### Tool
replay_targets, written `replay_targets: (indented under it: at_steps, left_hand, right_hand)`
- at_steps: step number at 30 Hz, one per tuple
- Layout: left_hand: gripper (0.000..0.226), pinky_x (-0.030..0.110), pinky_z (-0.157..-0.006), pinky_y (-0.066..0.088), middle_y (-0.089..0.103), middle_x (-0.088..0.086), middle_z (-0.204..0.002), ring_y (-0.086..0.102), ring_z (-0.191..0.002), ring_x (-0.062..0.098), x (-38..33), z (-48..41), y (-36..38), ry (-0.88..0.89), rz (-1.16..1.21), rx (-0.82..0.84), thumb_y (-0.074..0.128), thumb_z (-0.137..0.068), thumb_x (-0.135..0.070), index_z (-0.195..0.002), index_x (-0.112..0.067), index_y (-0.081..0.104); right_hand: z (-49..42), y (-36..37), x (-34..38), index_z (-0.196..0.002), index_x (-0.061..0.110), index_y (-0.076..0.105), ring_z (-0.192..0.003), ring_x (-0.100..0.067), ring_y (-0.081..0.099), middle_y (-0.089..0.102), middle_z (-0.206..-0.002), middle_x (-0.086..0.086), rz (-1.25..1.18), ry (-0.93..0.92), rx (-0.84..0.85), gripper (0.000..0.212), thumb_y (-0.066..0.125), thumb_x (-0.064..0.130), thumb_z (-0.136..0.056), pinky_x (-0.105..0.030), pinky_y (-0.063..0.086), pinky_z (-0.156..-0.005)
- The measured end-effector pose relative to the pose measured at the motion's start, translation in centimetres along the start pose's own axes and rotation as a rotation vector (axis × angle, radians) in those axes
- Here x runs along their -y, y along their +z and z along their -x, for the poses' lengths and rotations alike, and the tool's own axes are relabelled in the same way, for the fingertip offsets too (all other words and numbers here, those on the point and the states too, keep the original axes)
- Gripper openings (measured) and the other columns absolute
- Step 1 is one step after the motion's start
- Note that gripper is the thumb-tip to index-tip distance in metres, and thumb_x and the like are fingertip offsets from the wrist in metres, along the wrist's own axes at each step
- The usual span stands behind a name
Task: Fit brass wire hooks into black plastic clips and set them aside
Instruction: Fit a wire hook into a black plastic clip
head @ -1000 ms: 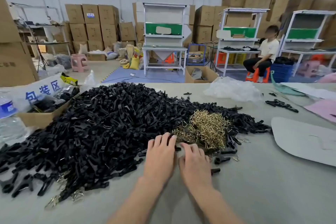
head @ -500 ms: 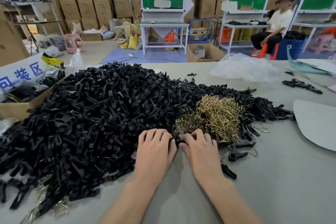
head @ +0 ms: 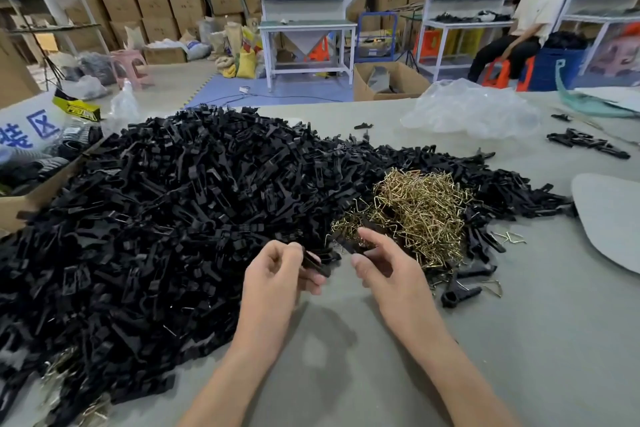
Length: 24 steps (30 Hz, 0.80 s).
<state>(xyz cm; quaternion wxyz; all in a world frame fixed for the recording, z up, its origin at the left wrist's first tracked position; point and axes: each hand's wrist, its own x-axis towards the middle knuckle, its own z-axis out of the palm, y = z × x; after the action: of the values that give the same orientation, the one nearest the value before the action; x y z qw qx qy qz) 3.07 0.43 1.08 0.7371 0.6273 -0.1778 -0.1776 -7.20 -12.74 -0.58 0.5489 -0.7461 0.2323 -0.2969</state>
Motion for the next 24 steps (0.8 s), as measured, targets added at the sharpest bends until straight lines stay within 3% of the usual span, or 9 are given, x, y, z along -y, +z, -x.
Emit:
replay_targets:
  at_steps: [4,7,10,13,18,24]
  left_hand:
    - [0.012,0.022,-0.050,0.050,0.071,0.012,-0.082,0.064,-0.058,0.017,0.2,-0.5,0.4,-0.126,0.246,0.081,0.064,-0.093,-0.017,-0.092,-0.007,0.057]
    - [0.028,0.024,-0.057,0.055,0.072,0.010,-0.087,0.067,-0.063,0.017,0.5,-0.5,0.6,-0.148,0.358,0.153,0.070,-0.079,-0.017,-0.105,-0.007,0.064]
    - [0.023,0.022,-0.062,0.055,0.070,0.003,-0.084,0.065,-0.067,0.013,0.7,-0.4,0.6,-0.130,0.292,0.234,0.074,-0.076,-0.024,-0.098,-0.016,0.077]
    - [0.024,0.022,-0.063,0.053,0.067,-0.001,-0.078,0.061,-0.067,0.010,1.1,-0.3,0.6,-0.111,0.203,0.266,0.077,-0.075,-0.036,-0.095,-0.023,0.078]
    - [0.024,0.023,-0.059,0.051,0.067,-0.001,-0.073,0.057,-0.062,0.011,1.3,-0.1,0.6,-0.032,0.102,0.168,0.068,-0.082,-0.040,-0.099,-0.026,0.077]
    - [0.027,0.028,-0.058,0.056,0.059,-0.005,-0.059,0.057,-0.052,0.011,1.4,0.3,0.9,0.055,-0.073,0.170,0.065,-0.082,-0.047,-0.105,-0.038,0.075]
  right_hand:
    - [-0.2,0.4,0.1,-0.105,0.031,0.073,-0.083,-0.009,0.072,0.077,-0.091,0.003,-0.254,0.106,0.043,0.032,0.062,0.002,-0.097,-0.018,0.055,-0.074]
    - [-0.2,0.5,0.1,-0.103,0.026,0.075,-0.088,-0.015,0.074,0.079,-0.093,-0.002,-0.363,0.128,0.010,0.030,0.064,0.000,-0.095,-0.019,0.056,-0.077]
    - [-0.3,0.4,0.4,-0.100,0.029,0.079,-0.088,-0.013,0.074,0.079,-0.093,-0.003,-0.405,0.107,-0.011,0.032,0.064,0.000,-0.094,-0.017,0.055,-0.079]
    - [0.0,0.7,0.6,-0.101,0.028,0.079,-0.093,-0.013,0.074,0.079,-0.095,-0.001,-0.395,0.081,0.011,0.031,0.067,0.000,-0.093,-0.016,0.053,-0.082]
    - [0.8,1.7,0.9,-0.117,0.022,0.072,-0.105,-0.005,0.070,0.077,-0.108,0.011,-0.368,0.050,0.157,0.032,0.066,0.001,-0.094,-0.011,0.050,-0.087]
    - [0.5,1.7,0.6,-0.095,0.015,0.074,-0.077,-0.002,0.068,0.077,-0.085,0.006,-0.402,0.091,0.042,0.009,0.077,0.014,-0.086,-0.014,0.052,-0.072]
